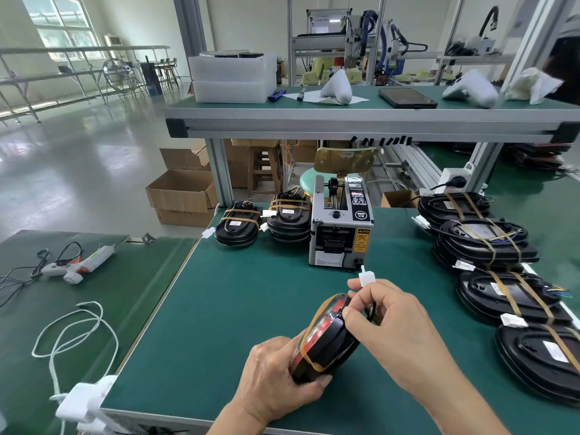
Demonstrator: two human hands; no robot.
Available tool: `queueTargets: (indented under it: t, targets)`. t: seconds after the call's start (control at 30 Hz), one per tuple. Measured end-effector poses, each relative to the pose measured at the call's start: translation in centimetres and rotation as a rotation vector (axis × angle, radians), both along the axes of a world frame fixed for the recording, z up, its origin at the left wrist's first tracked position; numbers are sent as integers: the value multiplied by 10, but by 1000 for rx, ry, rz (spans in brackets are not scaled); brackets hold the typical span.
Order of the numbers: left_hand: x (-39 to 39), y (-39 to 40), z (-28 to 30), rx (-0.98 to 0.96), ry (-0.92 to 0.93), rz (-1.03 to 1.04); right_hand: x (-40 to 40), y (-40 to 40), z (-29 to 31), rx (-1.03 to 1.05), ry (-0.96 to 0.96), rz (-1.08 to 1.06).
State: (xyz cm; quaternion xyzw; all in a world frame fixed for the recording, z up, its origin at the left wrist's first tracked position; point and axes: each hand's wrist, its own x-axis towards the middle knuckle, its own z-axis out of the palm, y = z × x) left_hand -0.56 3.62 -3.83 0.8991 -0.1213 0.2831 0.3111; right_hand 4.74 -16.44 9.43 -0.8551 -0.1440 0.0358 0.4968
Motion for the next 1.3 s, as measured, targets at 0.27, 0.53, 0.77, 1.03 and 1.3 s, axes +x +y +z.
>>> queueTargets:
  t: [0.27,0.53,0.77,1.03,1.3]
  targets:
    - [2,0,-3,-9,-2,-1,-1,2,-4,13,25,-23]
    - [2,1,-3,-13,-5,-3,-2,3,-11,90,58,-53]
    - [2,1,-5,-17,0,11,-1,11,-17,334,155,-38]
    - [3,2,-6,-13,2,2,1,9,-25,297,135,-1]
    - [2,0,-3,-10,-11,-15,8,17,-32,392,129,-112]
